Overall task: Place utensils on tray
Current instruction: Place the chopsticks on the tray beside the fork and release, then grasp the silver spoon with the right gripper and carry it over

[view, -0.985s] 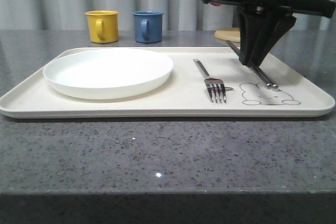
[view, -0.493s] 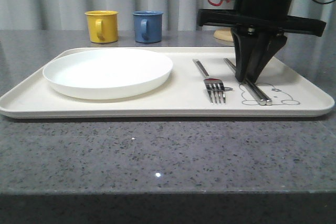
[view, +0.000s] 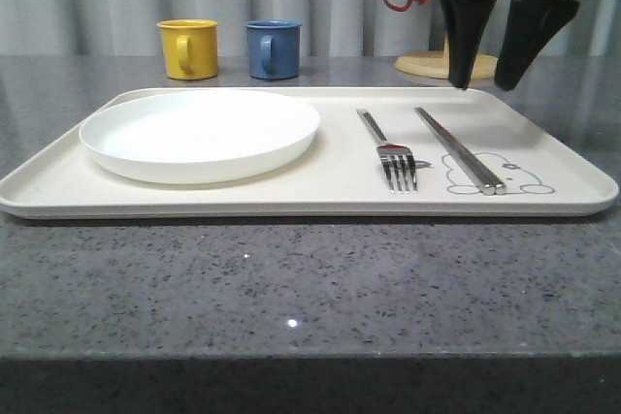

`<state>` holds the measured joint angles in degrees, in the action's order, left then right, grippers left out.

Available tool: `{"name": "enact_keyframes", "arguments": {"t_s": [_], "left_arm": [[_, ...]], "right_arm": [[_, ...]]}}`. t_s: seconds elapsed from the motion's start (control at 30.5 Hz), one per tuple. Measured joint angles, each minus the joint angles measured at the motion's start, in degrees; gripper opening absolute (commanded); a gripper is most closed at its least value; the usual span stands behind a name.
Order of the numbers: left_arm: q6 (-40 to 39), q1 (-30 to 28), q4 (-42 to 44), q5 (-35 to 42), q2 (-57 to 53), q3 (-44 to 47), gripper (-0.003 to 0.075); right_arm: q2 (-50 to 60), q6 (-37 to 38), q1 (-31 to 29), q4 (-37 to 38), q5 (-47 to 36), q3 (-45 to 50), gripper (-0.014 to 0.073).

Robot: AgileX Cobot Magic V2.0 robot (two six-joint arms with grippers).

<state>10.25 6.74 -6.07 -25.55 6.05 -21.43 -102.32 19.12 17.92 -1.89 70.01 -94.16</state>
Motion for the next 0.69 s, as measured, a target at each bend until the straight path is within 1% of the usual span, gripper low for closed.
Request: {"name": "enact_keyframes", "arguments": {"t_s": [0.16, 0.39, 0.69], "left_arm": [[0.0, 0.0, 0.0, 0.0, 0.0, 0.0, -0.0018], [0.0, 0.0, 0.0, 0.0, 0.0, 0.0, -0.0018], [0.0, 0.0, 0.0, 0.0, 0.0, 0.0, -0.0018]], "right_arm": [[1.9, -2.9, -4.2, 1.3, 0.3, -0.4, 0.0349], [2.3, -9.8, -14.5, 3.0, 0.5, -0.5, 0.0349], [1.2, -14.5, -23.6, 3.3, 0.8, 0.1, 0.0349]]}}
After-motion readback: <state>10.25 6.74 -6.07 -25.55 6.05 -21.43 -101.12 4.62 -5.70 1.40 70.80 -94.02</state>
